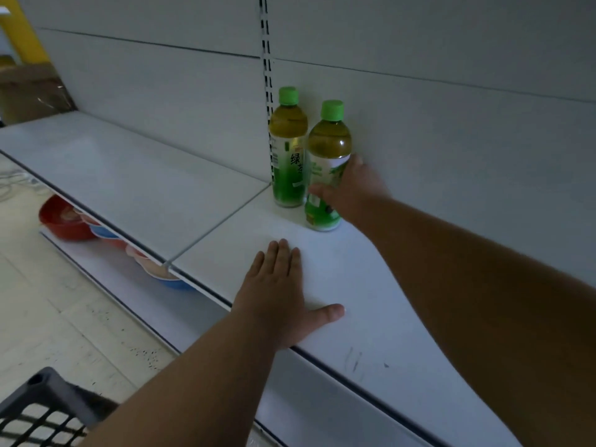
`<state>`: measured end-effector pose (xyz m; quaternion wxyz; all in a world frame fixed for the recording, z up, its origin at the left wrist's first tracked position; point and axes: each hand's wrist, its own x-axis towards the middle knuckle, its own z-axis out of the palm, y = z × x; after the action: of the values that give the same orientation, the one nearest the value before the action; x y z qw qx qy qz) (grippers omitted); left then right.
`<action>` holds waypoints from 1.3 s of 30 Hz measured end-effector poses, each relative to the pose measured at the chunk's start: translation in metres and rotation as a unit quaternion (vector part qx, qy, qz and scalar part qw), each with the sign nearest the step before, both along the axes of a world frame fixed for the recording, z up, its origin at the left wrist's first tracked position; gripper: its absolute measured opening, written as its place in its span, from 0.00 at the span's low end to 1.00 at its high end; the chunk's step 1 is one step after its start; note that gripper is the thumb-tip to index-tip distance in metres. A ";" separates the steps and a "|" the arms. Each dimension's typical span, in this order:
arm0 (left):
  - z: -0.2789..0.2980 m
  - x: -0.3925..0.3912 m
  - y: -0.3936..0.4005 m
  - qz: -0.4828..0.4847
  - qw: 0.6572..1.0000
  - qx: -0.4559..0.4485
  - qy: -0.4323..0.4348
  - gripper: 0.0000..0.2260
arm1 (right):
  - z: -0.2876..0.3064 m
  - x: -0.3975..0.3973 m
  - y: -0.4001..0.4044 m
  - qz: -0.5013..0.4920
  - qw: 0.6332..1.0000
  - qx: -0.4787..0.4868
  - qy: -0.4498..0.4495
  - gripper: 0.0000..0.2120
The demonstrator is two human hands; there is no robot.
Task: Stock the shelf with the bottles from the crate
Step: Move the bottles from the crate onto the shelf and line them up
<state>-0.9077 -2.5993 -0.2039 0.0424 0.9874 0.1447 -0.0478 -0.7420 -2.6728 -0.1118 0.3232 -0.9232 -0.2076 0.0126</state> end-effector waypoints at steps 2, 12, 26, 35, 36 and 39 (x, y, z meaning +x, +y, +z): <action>-0.001 0.001 -0.001 0.001 1.000 0.000 -0.007 0.56 | 0.000 0.011 0.007 -0.012 1.000 0.022 0.018 0.35; 0.001 0.000 -0.003 0.000 1.000 -0.018 -0.010 0.55 | -0.013 0.019 0.031 -0.055 0.997 0.058 -0.012 0.32; 0.054 -0.092 0.013 0.087 0.985 -0.075 -0.129 0.41 | 0.006 -0.118 -0.051 0.249 0.949 -0.146 -0.129 0.29; 0.099 -0.337 -0.017 0.285 0.954 -0.011 -0.096 0.31 | 0.049 -0.311 -0.020 0.478 0.843 -0.180 -0.168 0.33; 0.097 -0.361 -0.023 0.313 0.946 -0.010 -0.085 0.32 | 0.049 -0.333 -0.015 0.498 0.834 -0.174 -0.162 0.32; 0.084 -0.423 -0.037 0.387 0.920 -0.006 -0.059 0.33 | 0.040 -0.392 0.001 0.548 0.811 -0.153 -0.136 0.26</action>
<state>-1.3311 -2.6360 -0.1195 0.0720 0.8549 0.5128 0.0302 -1.1344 -2.6715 -0.0722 0.0853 -0.6863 -0.7162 0.0936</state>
